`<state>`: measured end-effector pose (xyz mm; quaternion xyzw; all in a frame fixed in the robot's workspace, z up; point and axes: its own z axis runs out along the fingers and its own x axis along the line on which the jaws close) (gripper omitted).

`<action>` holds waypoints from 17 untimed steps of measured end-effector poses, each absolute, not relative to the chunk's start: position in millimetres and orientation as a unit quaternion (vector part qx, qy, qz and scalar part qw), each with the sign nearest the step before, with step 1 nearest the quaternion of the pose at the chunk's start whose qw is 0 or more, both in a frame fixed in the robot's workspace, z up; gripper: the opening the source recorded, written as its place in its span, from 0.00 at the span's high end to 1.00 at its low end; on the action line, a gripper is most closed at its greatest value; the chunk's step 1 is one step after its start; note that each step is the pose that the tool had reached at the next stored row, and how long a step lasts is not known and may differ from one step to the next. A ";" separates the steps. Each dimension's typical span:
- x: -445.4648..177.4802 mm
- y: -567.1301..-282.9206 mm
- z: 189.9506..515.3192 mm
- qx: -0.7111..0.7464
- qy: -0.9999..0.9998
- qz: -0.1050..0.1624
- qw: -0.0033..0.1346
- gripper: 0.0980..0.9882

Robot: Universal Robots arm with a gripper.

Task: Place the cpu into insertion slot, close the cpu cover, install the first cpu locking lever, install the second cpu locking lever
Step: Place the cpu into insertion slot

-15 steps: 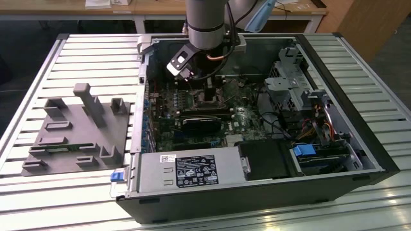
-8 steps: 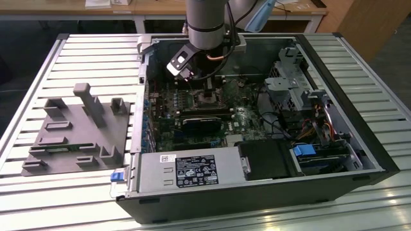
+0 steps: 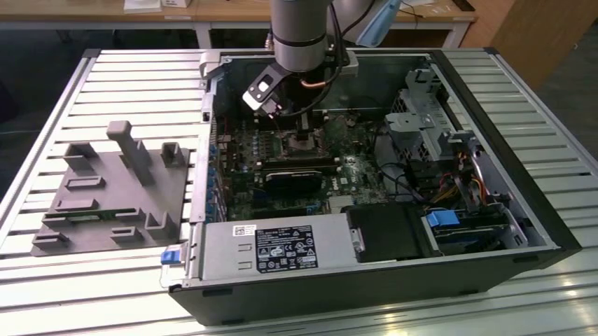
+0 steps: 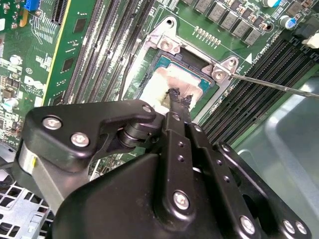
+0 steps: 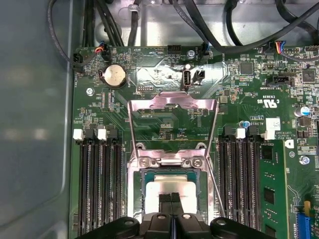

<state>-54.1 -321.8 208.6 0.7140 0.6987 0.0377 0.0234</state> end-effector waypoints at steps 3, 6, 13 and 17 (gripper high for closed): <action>-54.2 -321.9 209.8 0.714 0.699 0.038 0.023 0.99; -54.1 -321.8 213.7 0.714 0.699 0.038 0.023 0.99; -54.1 -321.8 227.0 0.714 0.699 0.038 0.023 0.99; -54.1 -321.8 236.2 0.714 0.699 0.038 0.023 0.99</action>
